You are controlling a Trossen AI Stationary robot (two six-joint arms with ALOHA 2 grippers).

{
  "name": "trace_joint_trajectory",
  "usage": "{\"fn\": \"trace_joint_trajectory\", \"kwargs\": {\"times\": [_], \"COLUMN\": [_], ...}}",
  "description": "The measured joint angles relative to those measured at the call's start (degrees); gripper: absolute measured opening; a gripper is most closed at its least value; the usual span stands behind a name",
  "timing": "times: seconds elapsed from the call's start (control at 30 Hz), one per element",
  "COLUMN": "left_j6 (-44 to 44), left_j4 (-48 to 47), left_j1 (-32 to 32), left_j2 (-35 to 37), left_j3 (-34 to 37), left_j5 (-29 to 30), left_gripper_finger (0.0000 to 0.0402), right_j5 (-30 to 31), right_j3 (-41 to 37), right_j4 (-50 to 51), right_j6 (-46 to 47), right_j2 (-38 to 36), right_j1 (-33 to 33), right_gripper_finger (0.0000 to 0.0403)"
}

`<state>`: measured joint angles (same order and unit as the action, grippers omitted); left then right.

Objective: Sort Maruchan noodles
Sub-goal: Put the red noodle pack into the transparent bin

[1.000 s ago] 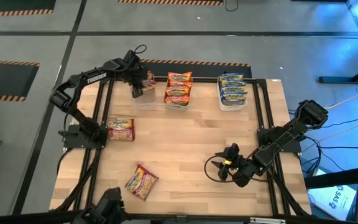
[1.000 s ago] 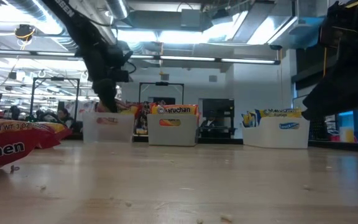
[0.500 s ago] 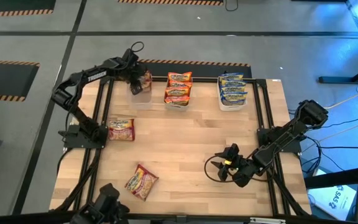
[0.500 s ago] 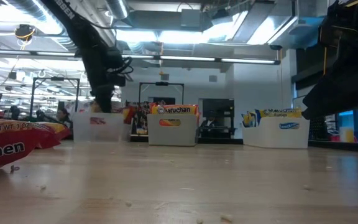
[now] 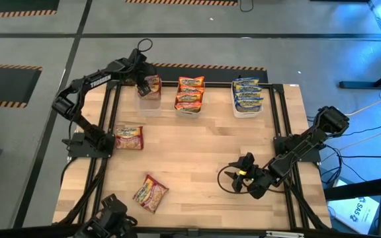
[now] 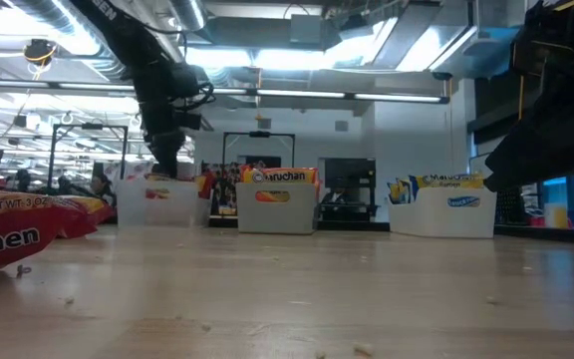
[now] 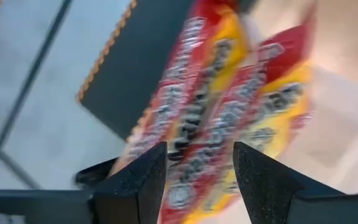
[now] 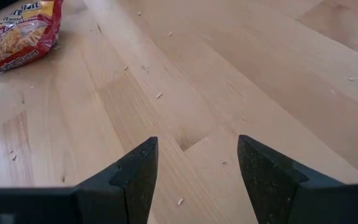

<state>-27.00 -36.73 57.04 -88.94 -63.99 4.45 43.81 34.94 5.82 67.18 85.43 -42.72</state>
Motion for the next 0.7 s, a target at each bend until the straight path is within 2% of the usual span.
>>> {"fn": "trace_joint_trajectory", "kwargs": {"times": [0.07, 0.27, 0.37, 0.57, 0.7], "left_j6": [0.8, 4.9, 5.6, 15.9, 23.7], "left_j4": [-0.9, -1.6, -3.1, -3.0, -3.8], "left_j1": [-0.5, -4.6, -8.7, -21.1, -32.2], "left_j2": [1.0, 7.6, 12.6, 20.5, 21.7], "left_j3": [0.0, 0.0, 0.0, 0.0, 0.0], "left_j5": [-2.4, -2.7, -9.1, -21.0, -20.6], "left_gripper_finger": [0.0178, 0.0179, 0.0179, 0.0179, 0.0179], "right_j5": [-0.2, -3.6, -4.4, -2.9, -2.8], "right_j3": [0.0, 0.0, 0.0, 0.0, 0.0], "right_j4": [0.0, 0.0, 0.0, -0.6, -4.4], "right_j6": [0.0, 1.5, 1.6, 1.0, -2.2], "right_j2": [0.0, 0.0, 0.0, 0.0, 0.4], "right_j1": [0.0, 0.0, 0.0, 0.0, 0.0], "right_gripper_finger": [0.0205, 0.0205, 0.0205, 0.0205, 0.0205]}}
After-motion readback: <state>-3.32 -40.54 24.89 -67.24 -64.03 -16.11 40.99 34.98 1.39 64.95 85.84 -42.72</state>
